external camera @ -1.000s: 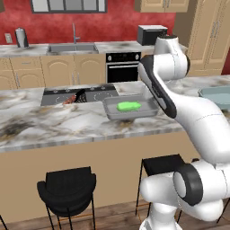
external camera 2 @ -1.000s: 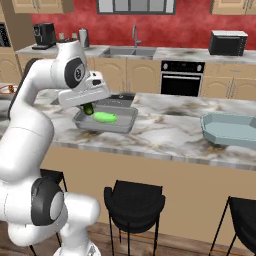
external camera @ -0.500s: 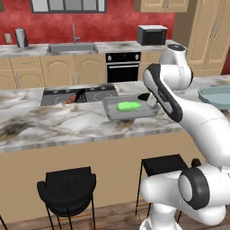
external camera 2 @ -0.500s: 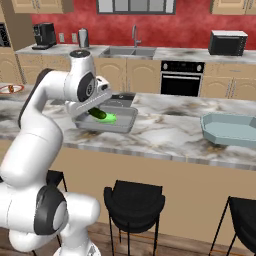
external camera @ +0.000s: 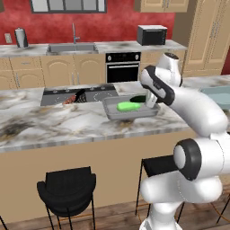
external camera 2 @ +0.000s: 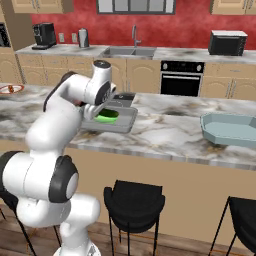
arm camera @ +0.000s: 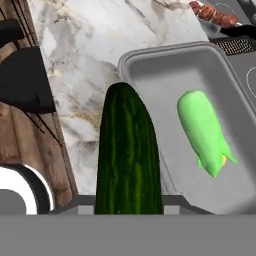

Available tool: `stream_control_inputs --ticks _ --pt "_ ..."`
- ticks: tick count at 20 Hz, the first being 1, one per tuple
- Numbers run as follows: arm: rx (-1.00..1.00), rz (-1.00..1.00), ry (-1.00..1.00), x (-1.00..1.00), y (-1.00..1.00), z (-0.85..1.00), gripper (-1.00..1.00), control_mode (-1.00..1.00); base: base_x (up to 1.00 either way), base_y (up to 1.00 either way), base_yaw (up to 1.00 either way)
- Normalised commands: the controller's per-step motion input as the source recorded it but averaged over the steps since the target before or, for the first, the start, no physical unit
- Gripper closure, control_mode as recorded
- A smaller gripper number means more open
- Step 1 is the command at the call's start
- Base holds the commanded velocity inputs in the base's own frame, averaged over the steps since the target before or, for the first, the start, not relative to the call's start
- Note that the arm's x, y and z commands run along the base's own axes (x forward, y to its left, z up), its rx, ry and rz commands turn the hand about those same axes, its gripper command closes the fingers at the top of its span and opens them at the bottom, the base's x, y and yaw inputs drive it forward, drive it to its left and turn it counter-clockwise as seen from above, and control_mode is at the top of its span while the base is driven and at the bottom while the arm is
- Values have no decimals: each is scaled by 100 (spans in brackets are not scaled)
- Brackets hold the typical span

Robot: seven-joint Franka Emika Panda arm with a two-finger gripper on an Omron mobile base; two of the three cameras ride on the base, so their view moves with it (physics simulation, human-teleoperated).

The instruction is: Place the cold items (corn and cucumber) from the fridge in one tupperware on the dining counter. Place the warm items (kebab skewer and hot dog) in the stove area in another tupperware.

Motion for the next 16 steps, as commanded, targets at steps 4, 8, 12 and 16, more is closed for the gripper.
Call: stream_control_inputs --ticks 4,8,12,16 --pt "2 17 1 74 2 -36 100 -100 0 0 0" --pt "5 13 5 98 0 -20 100 -100 0 0 0" --pt "0 10 8 94 6 -47 100 -100 0 0 0" --pt "0 8 5 93 5 -44 100 -100 0 0 0"
